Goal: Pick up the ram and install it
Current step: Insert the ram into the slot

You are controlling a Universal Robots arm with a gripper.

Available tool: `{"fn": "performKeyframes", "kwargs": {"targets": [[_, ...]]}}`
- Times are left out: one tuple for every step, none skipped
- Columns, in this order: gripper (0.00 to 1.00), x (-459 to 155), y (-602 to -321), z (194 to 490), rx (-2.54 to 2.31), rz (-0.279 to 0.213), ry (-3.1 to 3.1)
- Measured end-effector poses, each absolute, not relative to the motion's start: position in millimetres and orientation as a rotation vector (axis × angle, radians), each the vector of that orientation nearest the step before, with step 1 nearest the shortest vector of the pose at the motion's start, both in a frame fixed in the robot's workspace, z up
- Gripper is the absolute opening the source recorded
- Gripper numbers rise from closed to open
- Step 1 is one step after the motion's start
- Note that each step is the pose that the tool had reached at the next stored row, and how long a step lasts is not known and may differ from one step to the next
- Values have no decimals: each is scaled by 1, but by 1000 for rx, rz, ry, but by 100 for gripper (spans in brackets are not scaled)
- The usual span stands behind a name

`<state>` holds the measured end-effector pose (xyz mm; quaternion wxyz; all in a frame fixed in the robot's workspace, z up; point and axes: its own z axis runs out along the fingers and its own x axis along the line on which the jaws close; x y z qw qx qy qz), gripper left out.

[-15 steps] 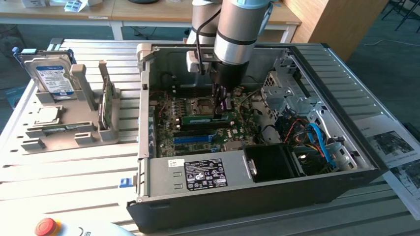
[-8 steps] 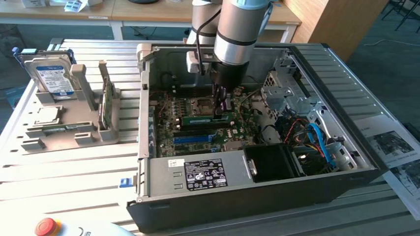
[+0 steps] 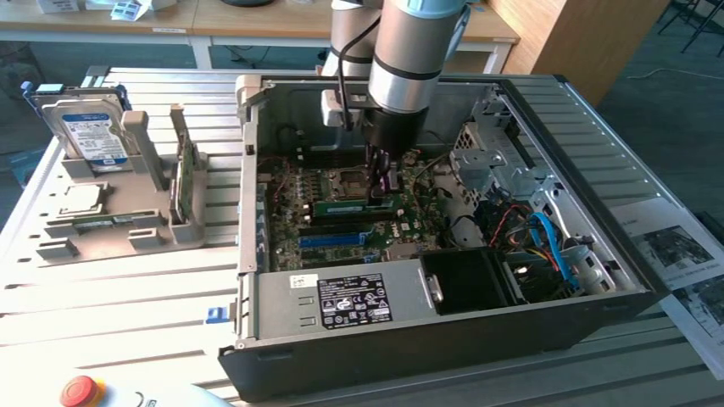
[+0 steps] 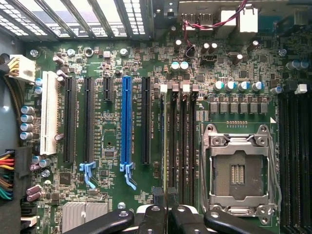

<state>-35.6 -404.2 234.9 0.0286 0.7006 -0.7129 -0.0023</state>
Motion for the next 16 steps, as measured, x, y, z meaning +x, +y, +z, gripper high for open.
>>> {"fn": "performKeyframes", "kwargs": {"targets": [[12, -36, -404, 235, 2162, -7, -2200], [12, -36, -404, 235, 2162, -7, -2200], [12, -36, -404, 235, 2162, -7, -2200], [12, -36, -404, 235, 2162, -7, -2200], [12, -36, -404, 235, 2162, -7, -2200], [12, -37, -404, 235, 2161, -7, -2200], [12, -37, -404, 235, 2162, -7, -2200], [12, -37, -404, 235, 2162, -7, -2200], [12, -37, -404, 235, 2162, -7, -2200], [12, -37, -404, 235, 2162, -7, -2200], [12, -37, -404, 235, 2162, -7, -2200], [12, -37, -404, 235, 2162, -7, -2200], [12, -37, -404, 235, 2162, -7, -2200], [12, -37, -404, 235, 2162, -7, -2200], [12, -37, -404, 234, 2162, -7, -2200], [12, -37, -404, 234, 2162, -7, -2200]]}}
